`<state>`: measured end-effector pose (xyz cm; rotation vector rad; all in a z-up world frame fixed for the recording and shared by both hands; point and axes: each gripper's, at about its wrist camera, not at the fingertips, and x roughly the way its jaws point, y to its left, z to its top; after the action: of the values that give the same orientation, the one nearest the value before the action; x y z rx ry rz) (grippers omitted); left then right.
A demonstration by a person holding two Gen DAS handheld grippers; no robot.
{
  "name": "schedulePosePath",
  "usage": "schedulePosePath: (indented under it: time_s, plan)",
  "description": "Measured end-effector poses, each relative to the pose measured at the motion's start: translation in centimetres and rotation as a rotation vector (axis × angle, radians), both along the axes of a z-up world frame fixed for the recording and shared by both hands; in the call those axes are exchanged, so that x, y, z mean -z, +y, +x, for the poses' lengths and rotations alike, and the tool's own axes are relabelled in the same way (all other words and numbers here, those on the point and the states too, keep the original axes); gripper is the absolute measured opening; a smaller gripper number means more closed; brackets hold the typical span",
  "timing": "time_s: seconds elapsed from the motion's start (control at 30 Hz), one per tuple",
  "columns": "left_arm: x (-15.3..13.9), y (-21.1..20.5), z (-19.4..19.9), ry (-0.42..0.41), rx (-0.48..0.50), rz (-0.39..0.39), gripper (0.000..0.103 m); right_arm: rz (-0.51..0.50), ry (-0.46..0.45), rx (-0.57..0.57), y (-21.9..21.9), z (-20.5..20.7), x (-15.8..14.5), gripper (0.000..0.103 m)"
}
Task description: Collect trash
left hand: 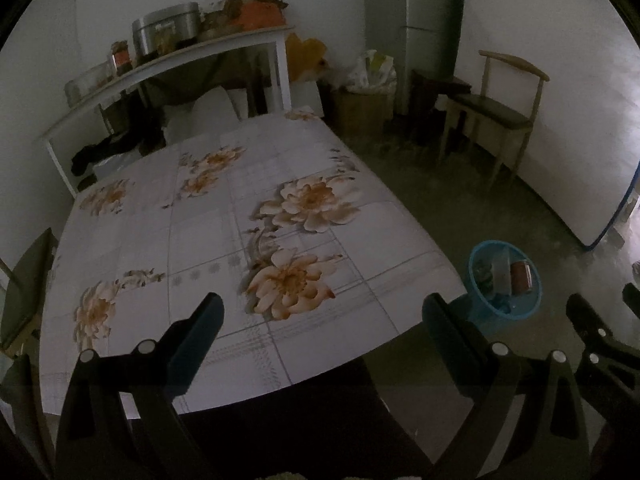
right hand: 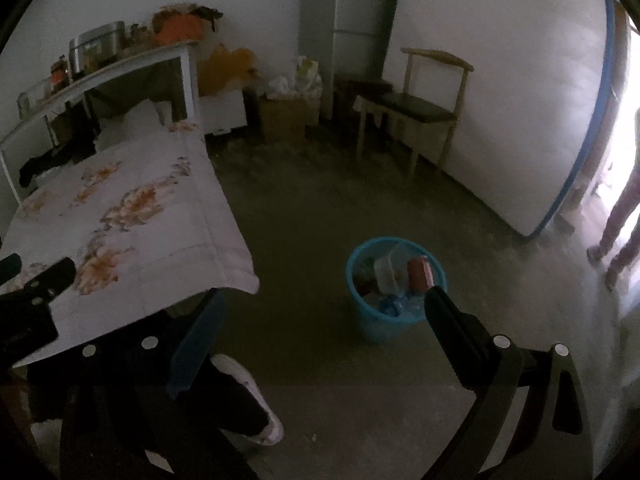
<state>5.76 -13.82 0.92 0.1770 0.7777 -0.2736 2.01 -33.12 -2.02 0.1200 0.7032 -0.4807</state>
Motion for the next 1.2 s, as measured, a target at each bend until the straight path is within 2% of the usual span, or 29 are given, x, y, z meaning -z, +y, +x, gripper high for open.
schedulePosePath:
  time_s: [0.3,0.67,1.2]
  plan:
    - [0.0,0.0,0.0,-0.013,-0.015,0.032,0.097,-0.036,0.033,0.024,-0.2,0.4,0.5,0.095]
    - [0.0,1.4,0.3,-0.020,-0.070,0.076,0.097,-0.028,0.039,0.020,-0.5,0.7,0.5,0.095]
    - [-0.1,1.3,0.3,-0.007,-0.064,0.082,0.097,-0.026,0.040,0.015,-0.5,0.7,0.2,0.095]
